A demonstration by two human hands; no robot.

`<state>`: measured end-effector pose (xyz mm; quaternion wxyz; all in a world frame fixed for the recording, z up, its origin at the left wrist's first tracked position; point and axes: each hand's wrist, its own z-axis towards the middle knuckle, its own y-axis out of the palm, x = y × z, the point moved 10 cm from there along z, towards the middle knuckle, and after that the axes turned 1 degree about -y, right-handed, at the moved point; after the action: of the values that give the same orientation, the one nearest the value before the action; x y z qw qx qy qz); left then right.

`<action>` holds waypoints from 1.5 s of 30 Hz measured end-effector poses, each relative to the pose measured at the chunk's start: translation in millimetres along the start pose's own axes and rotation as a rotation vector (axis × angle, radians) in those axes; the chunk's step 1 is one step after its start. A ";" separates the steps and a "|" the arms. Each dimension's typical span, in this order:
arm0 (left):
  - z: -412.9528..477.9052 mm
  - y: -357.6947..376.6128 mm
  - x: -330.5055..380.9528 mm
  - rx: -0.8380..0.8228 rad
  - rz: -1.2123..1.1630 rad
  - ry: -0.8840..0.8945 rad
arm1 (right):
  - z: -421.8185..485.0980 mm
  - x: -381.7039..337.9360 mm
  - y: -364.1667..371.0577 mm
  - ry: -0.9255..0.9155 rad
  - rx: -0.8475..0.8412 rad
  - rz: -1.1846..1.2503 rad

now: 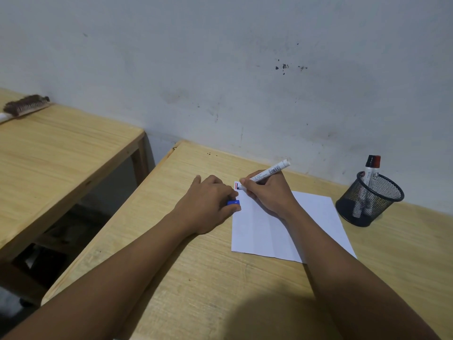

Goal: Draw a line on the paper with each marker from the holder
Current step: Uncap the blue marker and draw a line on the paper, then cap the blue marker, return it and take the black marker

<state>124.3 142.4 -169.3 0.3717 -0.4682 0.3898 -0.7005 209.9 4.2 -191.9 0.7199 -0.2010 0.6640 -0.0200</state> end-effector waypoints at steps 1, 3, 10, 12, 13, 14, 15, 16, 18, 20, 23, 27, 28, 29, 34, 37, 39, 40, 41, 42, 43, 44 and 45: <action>0.0 -0.5 0.7 -0.001 0.000 -0.002 | 0.5 0.9 -0.2 0.003 0.000 0.002; 0.1 -0.7 1.3 -0.002 0.004 0.001 | 0.8 1.5 0.5 0.005 -0.004 -0.003; -0.1 0.3 1.6 -0.010 0.009 0.016 | -5.5 -13.3 -17.1 0.015 0.100 0.301; 0.0 -0.8 2.9 -0.015 -0.003 0.021 | -11.2 -25.9 -30.8 -0.016 0.165 0.397; -1.2 -3.1 5.3 -0.010 0.007 0.034 | -15.3 -34.2 -36.9 -0.033 0.186 0.430; -2.2 -5.3 8.5 0.004 0.031 0.055 | -20.2 -42.7 -43.1 -0.045 0.200 0.454; -4.0 -8.3 12.6 0.028 0.059 0.075 | -26.0 -51.6 -49.7 -0.056 0.206 0.468; -5.6 -12.8 16.7 0.065 0.072 0.081 | -32.7 -60.8 -57.0 -0.071 0.206 0.467; -7.9 -28.2 23.8 0.167 0.017 0.052 | -48.2 -79.1 -73.9 -0.112 0.208 0.435; -5.6 -49.3 35.3 0.262 -0.154 0.026 | -65.9 -96.7 -90.3 -0.150 0.213 0.404; 4.3 -83.5 65.2 0.301 -0.495 -0.035 | -92.9 -125.2 -112.8 -0.208 0.234 0.401; 12.9 -134.3 125.4 0.386 -0.652 0.047 | -126.5 -170.2 -142.9 -0.311 0.274 0.362; 12.9 -145.3 138.5 0.406 -0.670 0.073 | -134.0 -180.2 -148.8 -0.334 0.278 0.352; 12.6 -155.0 149.7 0.424 -0.685 0.095 | -141.6 -189.6 -154.0 -0.356 0.279 0.340; 5.3 -186.5 197.3 0.447 -0.705 0.197 | -173.8 -221.4 -171.9 -0.425 0.278 0.306; 0.1 -193.2 218.5 0.430 -0.639 0.259 | -187.5 -228.9 -174.8 -0.422 0.250 0.240; -3.2 -196.0 227.7 0.427 -0.608 0.291 | -194.3 -228.9 -178.1 -0.408 0.254 0.213; -5.3 -196.8 232.8 0.433 -0.585 0.314 | -196.4 -227.5 -179.6 -0.401 0.254 0.215; -7.5 -197.2 237.9 0.441 -0.559 0.341 | -198.1 -225.7 -180.5 -0.391 0.254 0.222; -9.7 -196.7 242.4 0.450 -0.538 0.367 | -199.2 -223.0 -180.9 -0.378 0.257 0.234; -12.1 -195.8 246.2 0.461 -0.516 0.395 | -200.1 -219.8 -181.0 -0.362 0.263 0.252; -14.4 -194.9 249.7 0.474 -0.487 0.425 | -200.5 -216.2 -180.8 -0.341 0.271 0.272; -16.7 -194.0 252.9 0.486 -0.449 0.454 | -201.0 -212.2 -179.7 -0.308 0.273 0.289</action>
<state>6.3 3.2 92.5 0.2138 -0.2733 0.1730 -0.9218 34.0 -151.0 58.4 0.8285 -0.0053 0.5595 0.0245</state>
